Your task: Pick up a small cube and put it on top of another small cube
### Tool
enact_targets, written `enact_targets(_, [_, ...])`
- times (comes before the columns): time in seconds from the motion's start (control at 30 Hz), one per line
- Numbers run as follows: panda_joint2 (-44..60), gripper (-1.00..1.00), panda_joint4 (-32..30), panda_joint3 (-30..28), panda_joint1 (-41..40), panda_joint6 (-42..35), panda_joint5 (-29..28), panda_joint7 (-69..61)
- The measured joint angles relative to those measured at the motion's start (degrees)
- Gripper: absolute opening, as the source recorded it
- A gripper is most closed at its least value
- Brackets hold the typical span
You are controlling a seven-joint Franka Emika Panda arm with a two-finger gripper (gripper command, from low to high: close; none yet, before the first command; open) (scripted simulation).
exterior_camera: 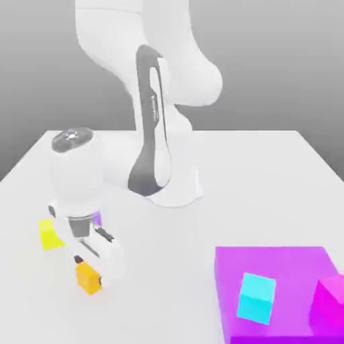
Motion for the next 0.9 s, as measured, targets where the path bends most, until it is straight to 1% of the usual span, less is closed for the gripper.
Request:
enact_targets(0.17, [0.37,-1.0,0.06,0.16,-0.17,0.33,-0.15,0.14])
enact_targets(0.37, [-10.62,-1.0,-2.06,-1.04,0.47,-8.52,-2.45,1.87])
enact_targets(0.4, [-11.85,-1.0,-1.44,-0.42,1.3,-10.38,-2.94,3.07])
enact_targets(0.5, [-13.64,-1.0,2.85,2.91,7.79,-16.39,-3.72,8.22])
enact_targets(0.77, [-16.12,-1.0,17.13,11.94,26.23,-33.17,-3.95,23.13])
enact_targets(0.8, [-15.6,-1.0,18.08,12.4,28.28,-33.61,-4.2,24.43])
enact_targets(0.9, [-11.4,-1.0,18.18,11.64,28.16,-29.6,-5.71,26.47])
